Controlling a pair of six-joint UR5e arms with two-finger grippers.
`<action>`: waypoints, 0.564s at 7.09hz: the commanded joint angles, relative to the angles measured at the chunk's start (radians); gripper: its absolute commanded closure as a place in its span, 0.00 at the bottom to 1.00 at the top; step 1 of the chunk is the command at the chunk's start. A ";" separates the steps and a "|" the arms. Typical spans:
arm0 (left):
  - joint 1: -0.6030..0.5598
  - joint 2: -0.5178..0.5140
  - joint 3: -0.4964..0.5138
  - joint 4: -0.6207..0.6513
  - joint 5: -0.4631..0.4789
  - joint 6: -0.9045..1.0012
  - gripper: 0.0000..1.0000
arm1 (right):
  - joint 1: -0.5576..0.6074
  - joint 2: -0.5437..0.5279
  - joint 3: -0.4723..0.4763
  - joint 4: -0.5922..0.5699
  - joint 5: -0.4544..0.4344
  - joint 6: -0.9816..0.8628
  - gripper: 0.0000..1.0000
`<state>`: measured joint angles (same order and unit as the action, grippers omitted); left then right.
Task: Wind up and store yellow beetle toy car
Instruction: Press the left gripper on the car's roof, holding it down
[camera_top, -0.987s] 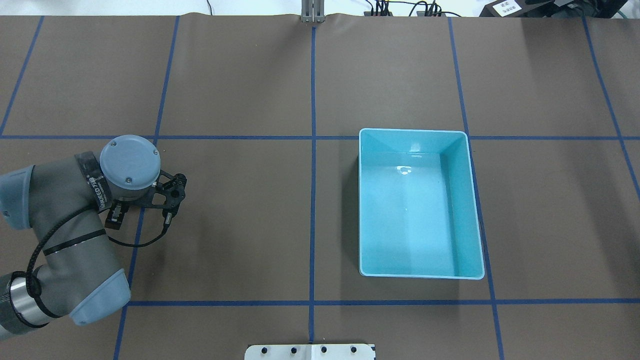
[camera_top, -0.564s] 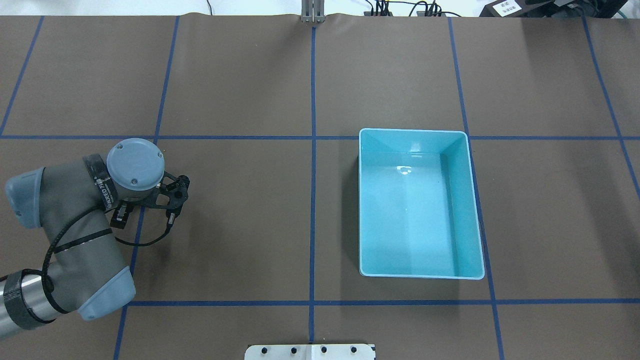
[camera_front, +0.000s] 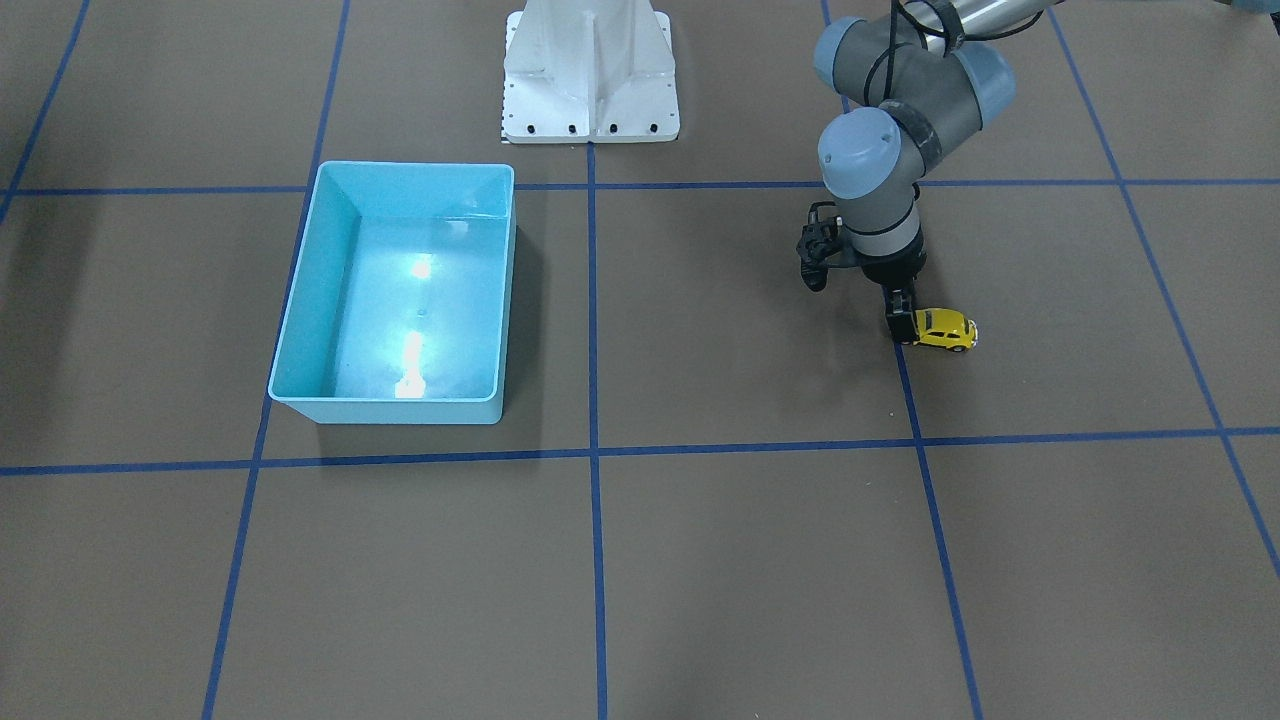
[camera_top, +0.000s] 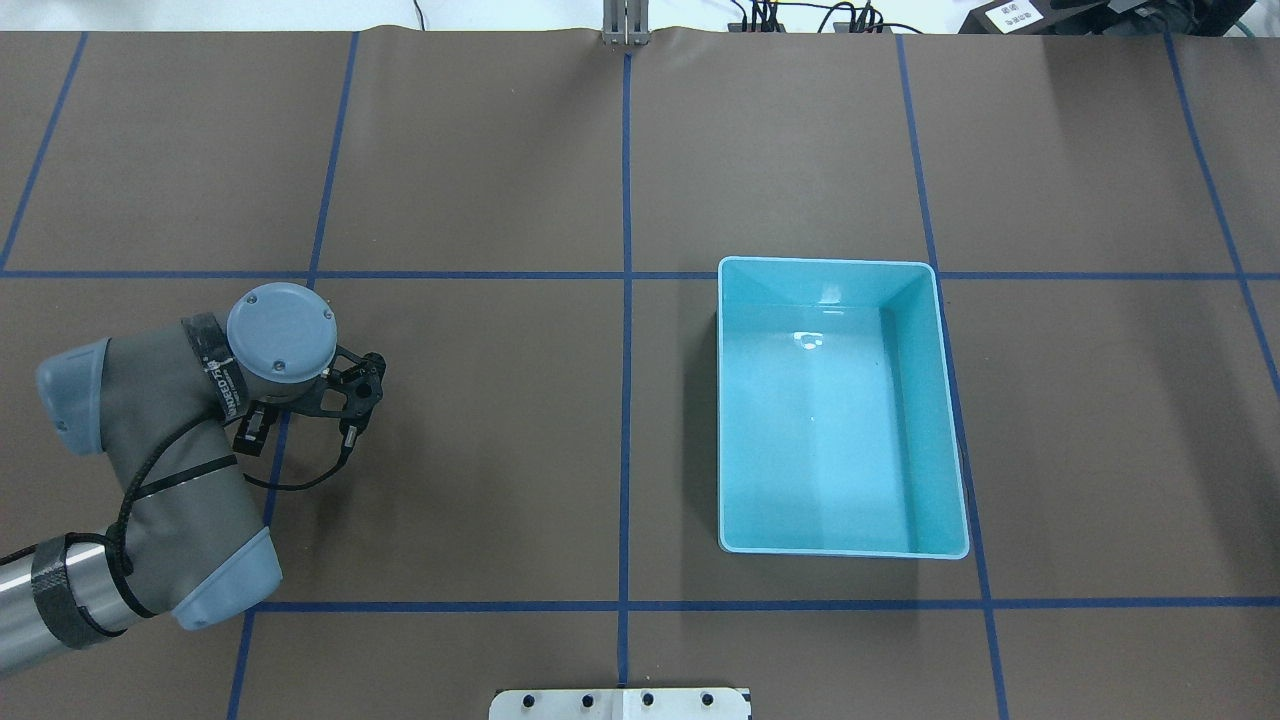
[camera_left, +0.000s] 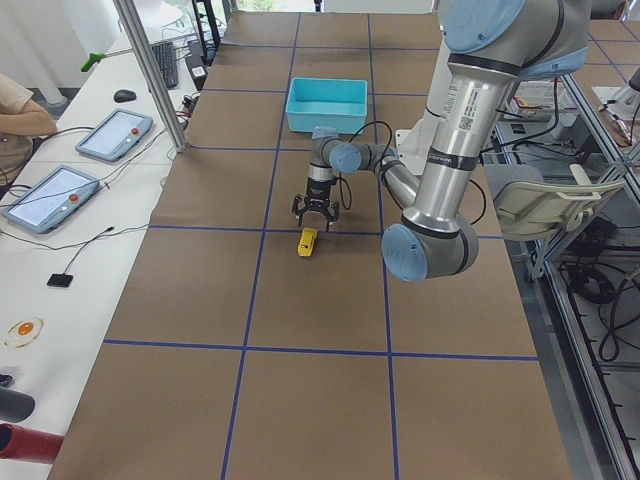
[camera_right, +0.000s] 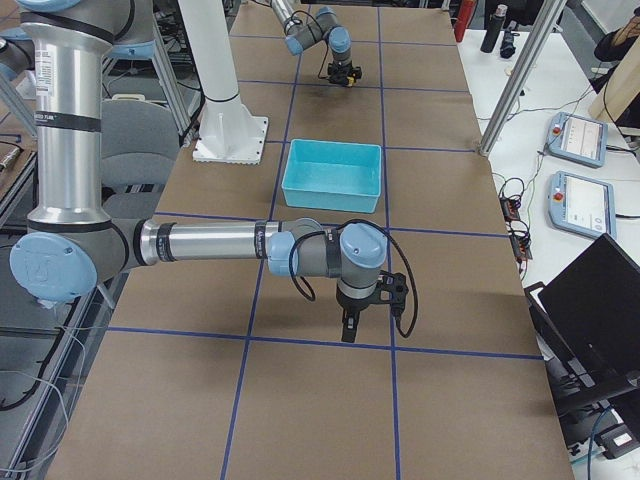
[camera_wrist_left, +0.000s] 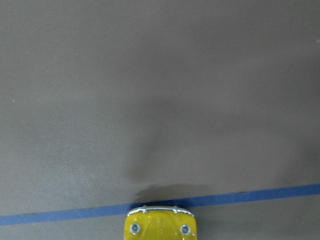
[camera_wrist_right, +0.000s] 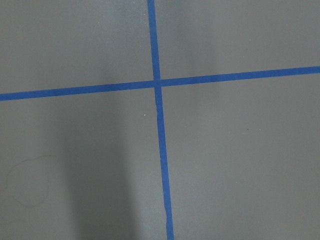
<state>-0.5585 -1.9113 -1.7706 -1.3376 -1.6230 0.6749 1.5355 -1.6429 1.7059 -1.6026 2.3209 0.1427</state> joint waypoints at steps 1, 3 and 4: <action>0.000 0.000 0.008 -0.005 -0.023 0.000 0.07 | 0.000 0.000 0.000 0.000 0.000 0.000 0.01; 0.000 0.000 0.014 -0.018 -0.023 0.023 0.14 | 0.000 0.000 0.000 0.000 0.000 0.000 0.01; 0.000 0.000 0.017 -0.022 -0.023 0.034 0.18 | 0.000 0.000 -0.002 0.000 0.000 0.000 0.01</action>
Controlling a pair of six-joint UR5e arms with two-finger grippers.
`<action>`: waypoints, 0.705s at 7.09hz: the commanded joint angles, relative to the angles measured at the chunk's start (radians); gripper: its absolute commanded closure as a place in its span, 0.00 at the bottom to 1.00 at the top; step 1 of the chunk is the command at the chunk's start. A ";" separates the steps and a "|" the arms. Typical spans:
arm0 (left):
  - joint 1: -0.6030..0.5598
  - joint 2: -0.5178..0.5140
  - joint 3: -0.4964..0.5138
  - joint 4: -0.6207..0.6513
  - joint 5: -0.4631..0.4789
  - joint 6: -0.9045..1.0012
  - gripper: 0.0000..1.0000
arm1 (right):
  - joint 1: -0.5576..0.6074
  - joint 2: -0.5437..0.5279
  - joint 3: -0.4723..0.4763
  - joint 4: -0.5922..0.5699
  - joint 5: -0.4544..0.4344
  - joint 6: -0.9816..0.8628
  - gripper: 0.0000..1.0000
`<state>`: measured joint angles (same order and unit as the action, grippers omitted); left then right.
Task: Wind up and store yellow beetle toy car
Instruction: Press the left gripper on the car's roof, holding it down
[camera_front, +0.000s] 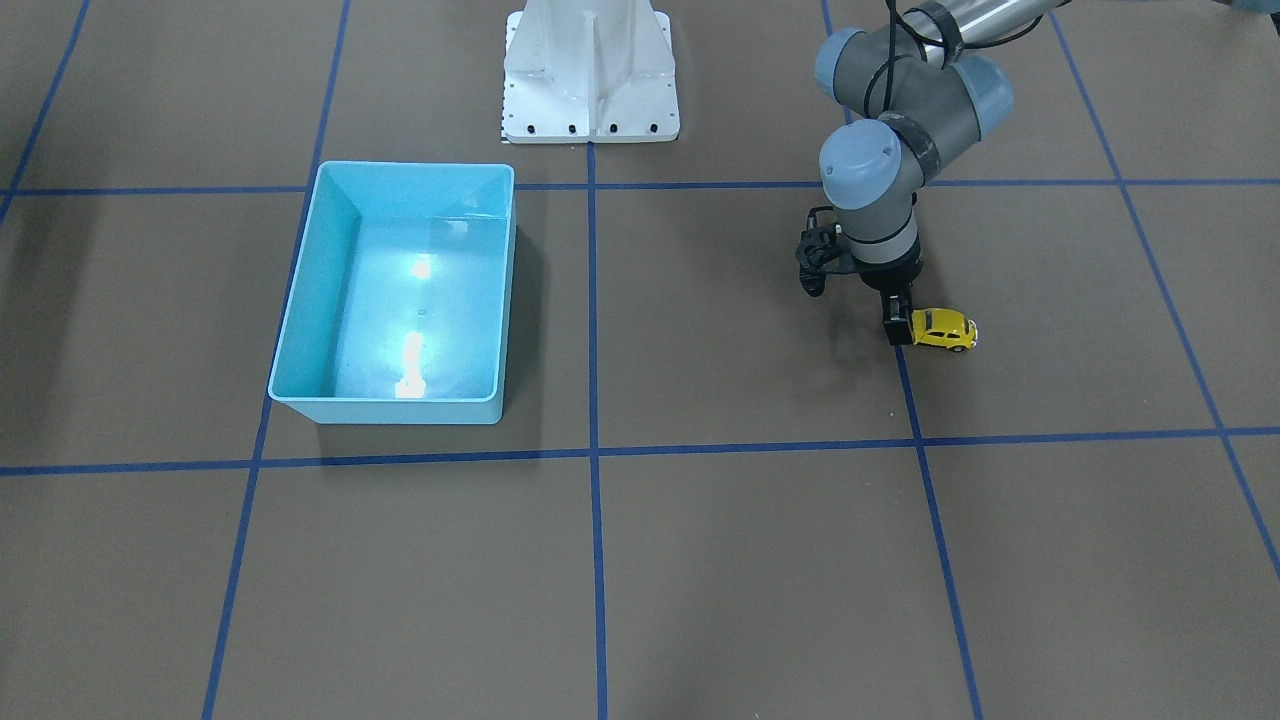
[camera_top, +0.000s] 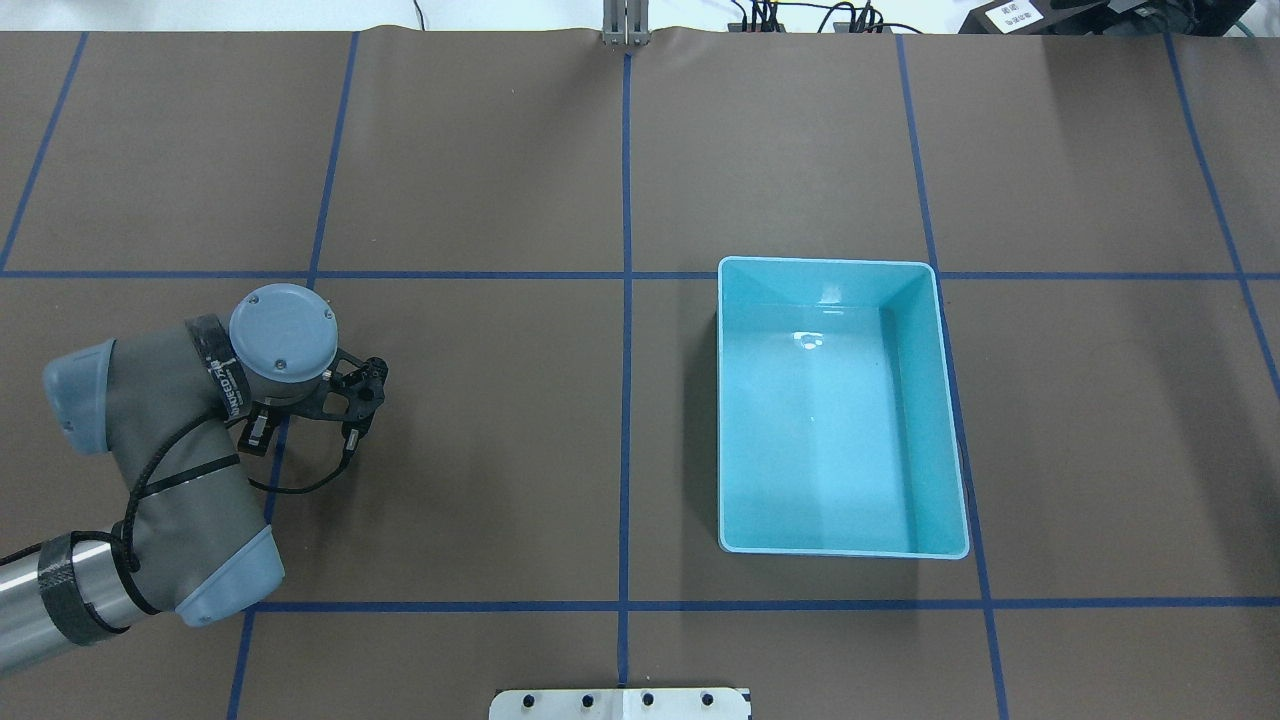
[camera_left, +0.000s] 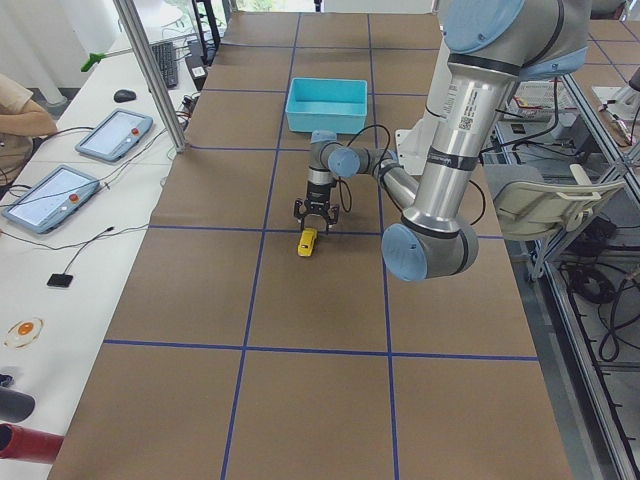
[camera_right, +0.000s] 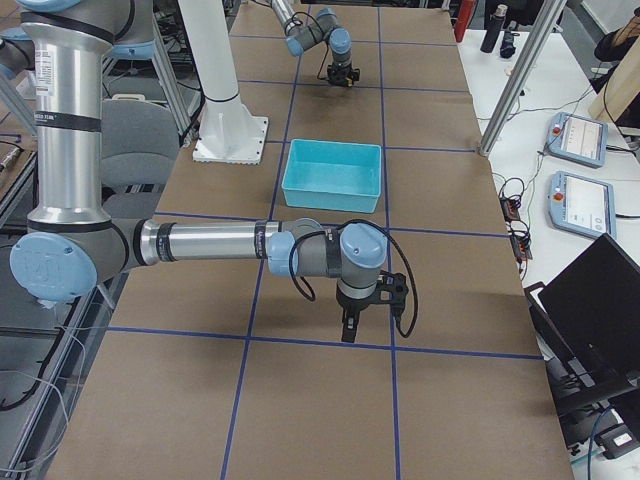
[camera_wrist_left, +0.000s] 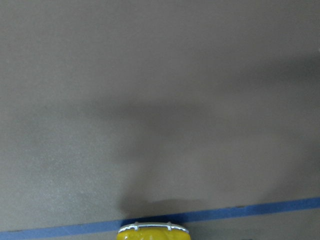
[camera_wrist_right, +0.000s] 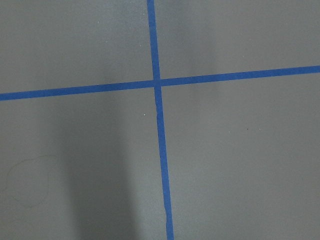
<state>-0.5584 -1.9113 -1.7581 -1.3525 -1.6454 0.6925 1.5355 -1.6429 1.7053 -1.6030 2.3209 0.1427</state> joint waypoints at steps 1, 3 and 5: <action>0.000 0.000 0.006 -0.011 -0.001 0.016 0.18 | 0.000 0.000 -0.001 -0.002 0.000 0.000 0.01; -0.003 -0.002 0.006 -0.011 -0.002 0.016 0.33 | 0.000 0.000 -0.003 0.000 0.000 0.000 0.01; -0.003 -0.008 0.003 -0.011 0.001 0.015 0.60 | 0.000 0.000 -0.003 0.000 0.000 0.002 0.01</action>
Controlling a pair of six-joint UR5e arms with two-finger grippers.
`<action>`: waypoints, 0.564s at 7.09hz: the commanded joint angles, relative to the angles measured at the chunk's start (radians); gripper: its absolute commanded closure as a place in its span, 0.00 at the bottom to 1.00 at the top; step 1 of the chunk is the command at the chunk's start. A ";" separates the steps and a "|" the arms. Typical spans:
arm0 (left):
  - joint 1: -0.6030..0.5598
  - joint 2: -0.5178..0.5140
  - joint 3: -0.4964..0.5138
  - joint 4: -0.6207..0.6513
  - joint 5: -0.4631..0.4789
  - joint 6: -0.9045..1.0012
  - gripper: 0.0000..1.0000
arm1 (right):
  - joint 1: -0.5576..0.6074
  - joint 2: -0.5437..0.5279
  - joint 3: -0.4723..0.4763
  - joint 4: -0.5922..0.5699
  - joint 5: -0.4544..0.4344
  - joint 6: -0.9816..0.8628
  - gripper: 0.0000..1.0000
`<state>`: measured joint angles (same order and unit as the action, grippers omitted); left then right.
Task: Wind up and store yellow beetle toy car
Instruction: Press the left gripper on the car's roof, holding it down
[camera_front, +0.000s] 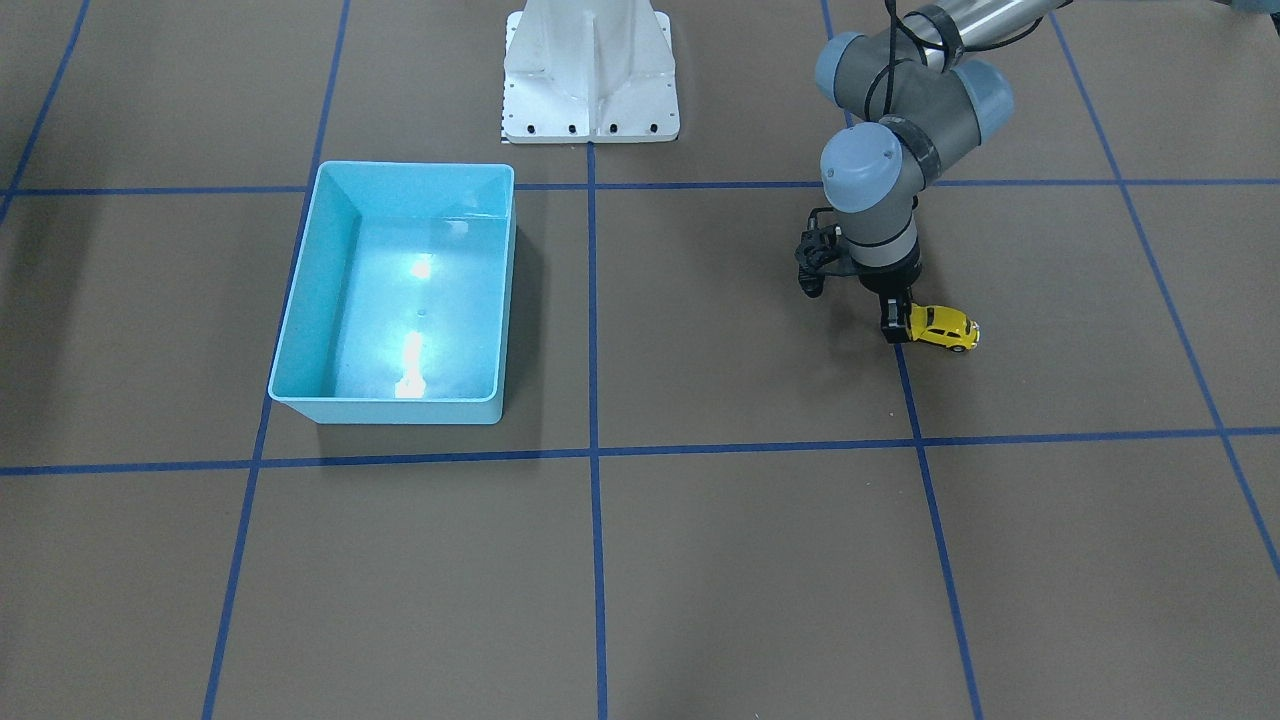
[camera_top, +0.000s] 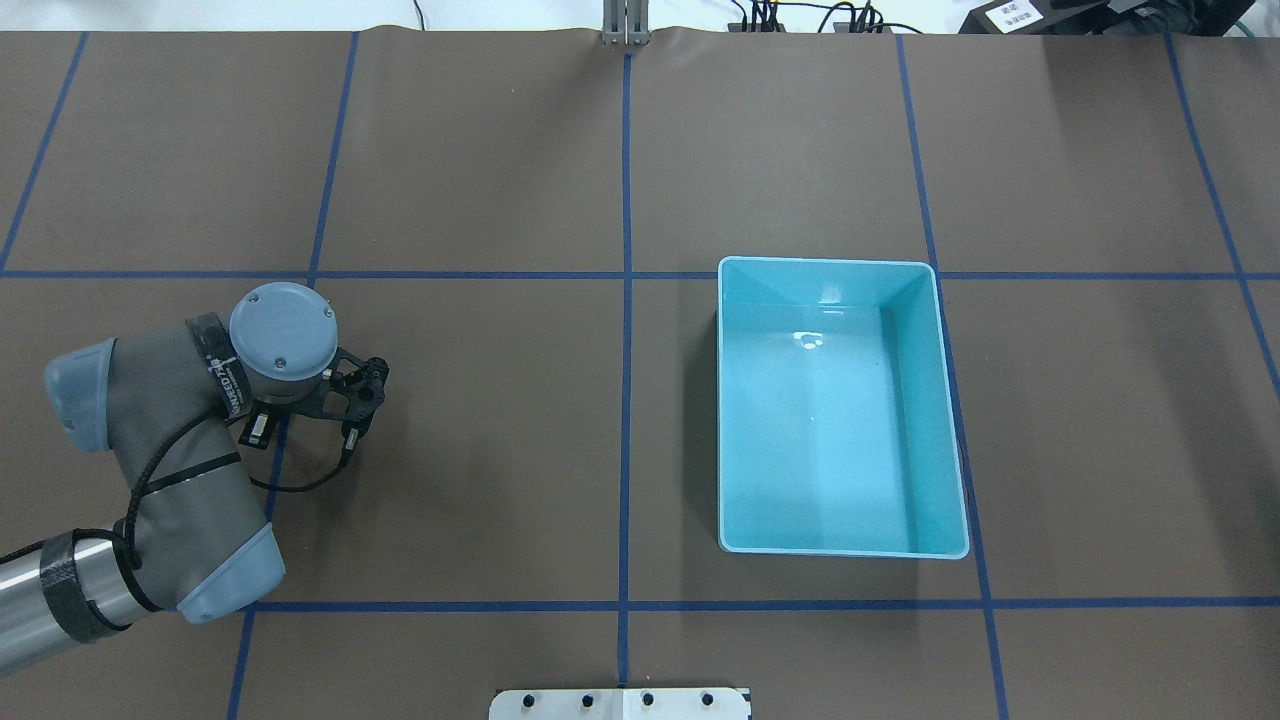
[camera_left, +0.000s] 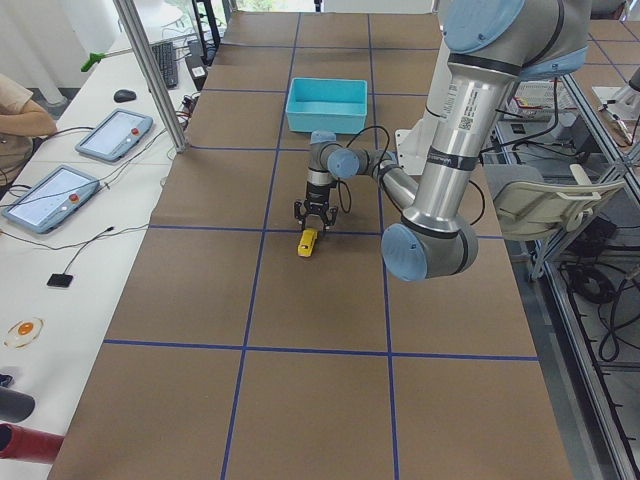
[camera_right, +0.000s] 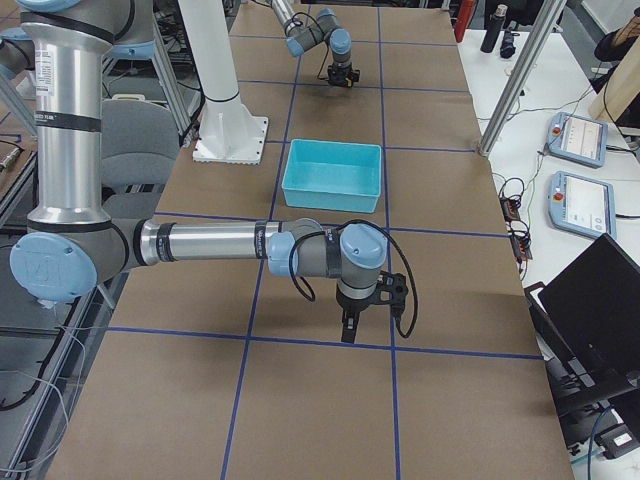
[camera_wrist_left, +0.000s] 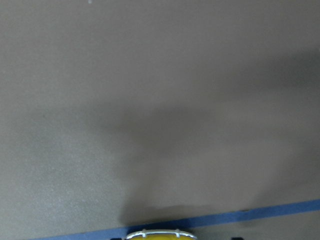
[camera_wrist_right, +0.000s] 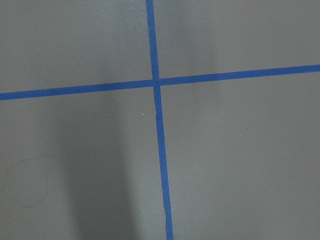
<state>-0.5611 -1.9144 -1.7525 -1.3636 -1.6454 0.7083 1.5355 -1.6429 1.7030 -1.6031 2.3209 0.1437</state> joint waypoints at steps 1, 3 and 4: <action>0.000 -0.003 -0.004 0.001 0.002 0.000 0.86 | 0.000 0.000 0.000 0.000 0.000 0.001 0.01; -0.005 -0.005 -0.013 0.004 0.003 0.000 0.98 | 0.000 0.000 0.000 0.000 0.000 0.001 0.01; -0.011 -0.011 -0.013 0.008 0.002 -0.006 0.98 | 0.000 0.000 0.000 0.000 0.000 0.001 0.01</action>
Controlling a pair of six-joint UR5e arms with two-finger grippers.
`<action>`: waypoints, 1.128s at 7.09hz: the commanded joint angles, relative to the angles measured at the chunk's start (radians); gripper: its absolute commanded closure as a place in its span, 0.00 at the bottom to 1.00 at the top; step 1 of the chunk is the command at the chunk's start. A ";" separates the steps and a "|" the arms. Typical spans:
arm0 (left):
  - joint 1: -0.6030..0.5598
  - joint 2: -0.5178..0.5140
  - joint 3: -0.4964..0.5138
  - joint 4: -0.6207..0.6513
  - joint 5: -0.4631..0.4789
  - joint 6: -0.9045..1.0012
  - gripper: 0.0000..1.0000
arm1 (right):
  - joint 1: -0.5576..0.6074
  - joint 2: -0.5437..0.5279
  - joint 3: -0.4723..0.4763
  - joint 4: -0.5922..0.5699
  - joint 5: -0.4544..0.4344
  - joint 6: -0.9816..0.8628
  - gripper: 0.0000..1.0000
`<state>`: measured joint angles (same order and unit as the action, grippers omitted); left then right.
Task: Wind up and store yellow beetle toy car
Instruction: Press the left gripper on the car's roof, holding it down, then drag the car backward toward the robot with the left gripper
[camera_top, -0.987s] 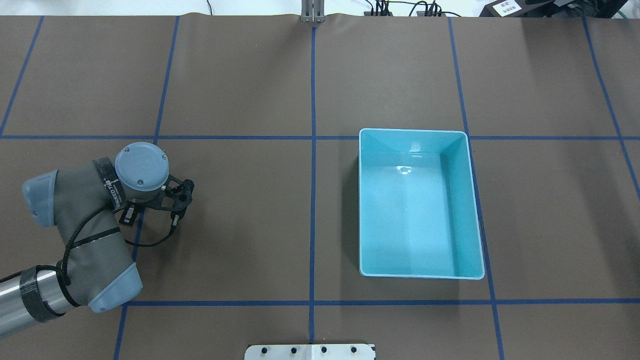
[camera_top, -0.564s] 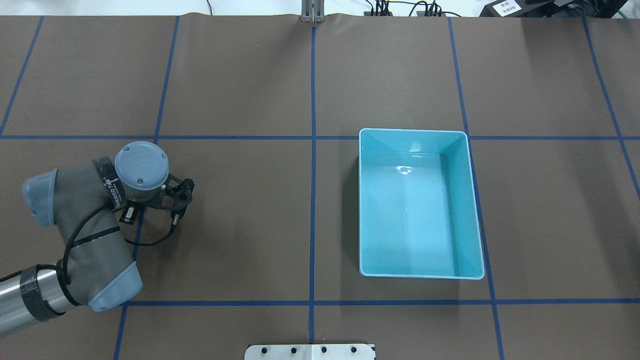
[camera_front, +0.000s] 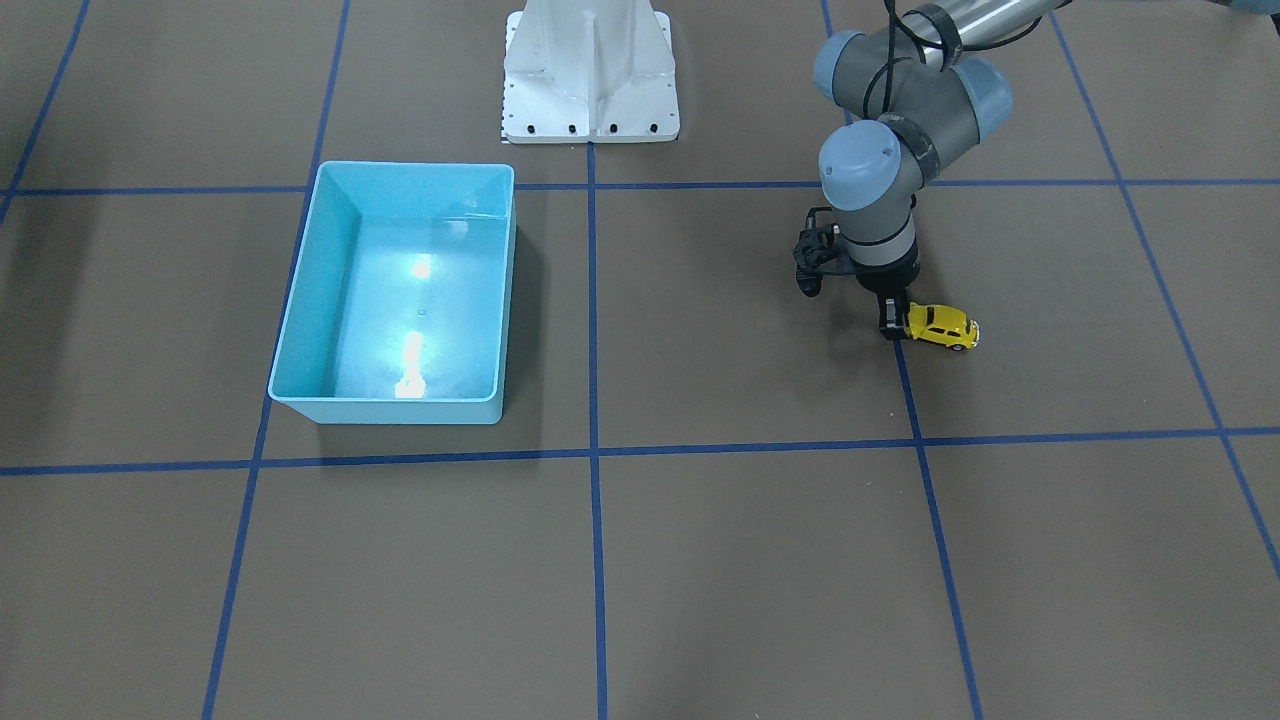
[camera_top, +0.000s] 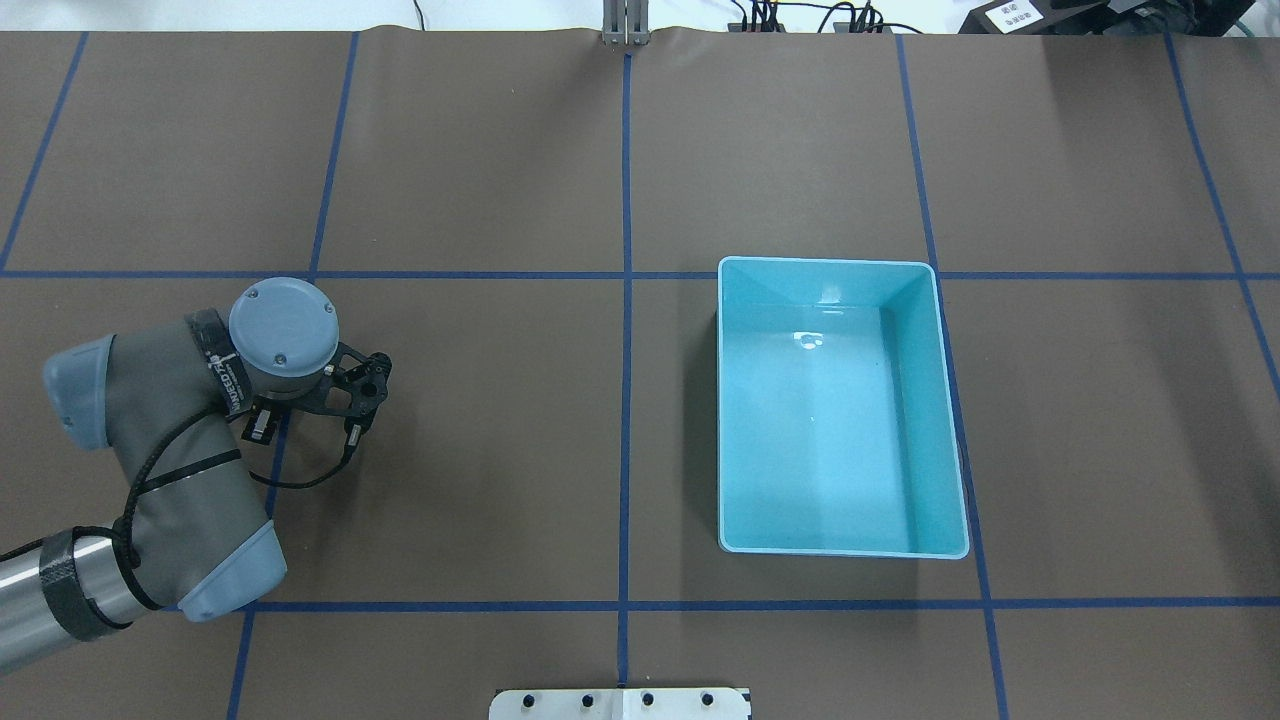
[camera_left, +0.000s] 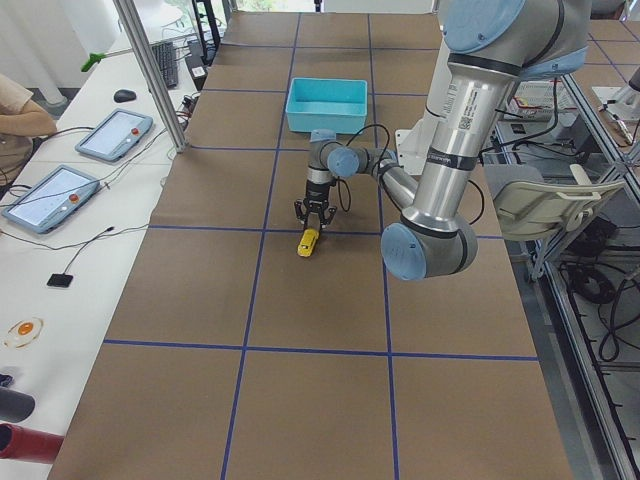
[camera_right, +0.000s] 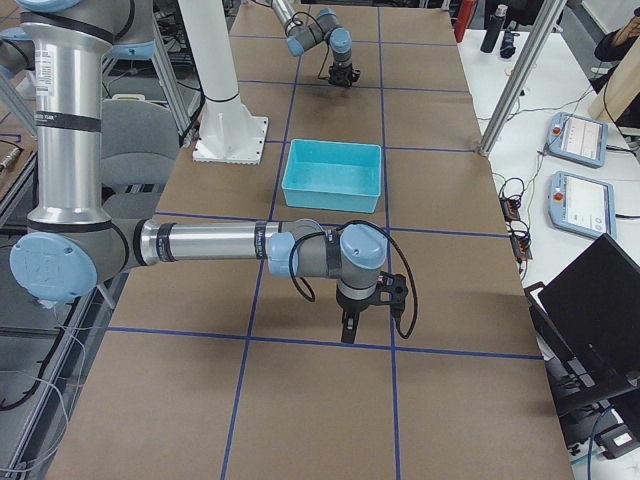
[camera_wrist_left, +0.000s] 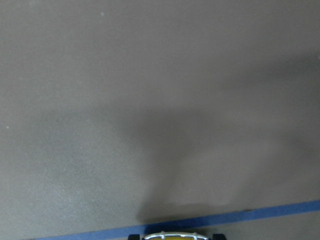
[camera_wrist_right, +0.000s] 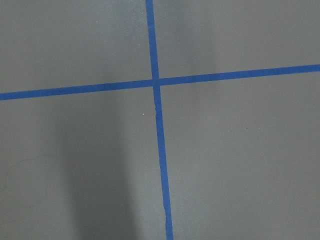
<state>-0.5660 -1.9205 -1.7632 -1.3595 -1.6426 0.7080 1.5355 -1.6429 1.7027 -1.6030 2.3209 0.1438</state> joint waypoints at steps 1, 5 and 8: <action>-0.023 -0.015 -0.002 0.005 -0.002 -0.013 1.00 | 0.000 0.000 0.000 0.000 0.000 0.000 0.01; -0.100 -0.058 -0.001 -0.007 -0.184 -0.148 1.00 | 0.000 0.000 0.002 0.000 0.000 0.000 0.01; -0.098 -0.066 0.002 -0.084 -0.295 -0.136 1.00 | -0.002 0.002 0.005 0.000 0.000 0.000 0.01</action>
<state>-0.6647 -1.9862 -1.7620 -1.4222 -1.9034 0.5631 1.5343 -1.6415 1.7052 -1.6030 2.3209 0.1442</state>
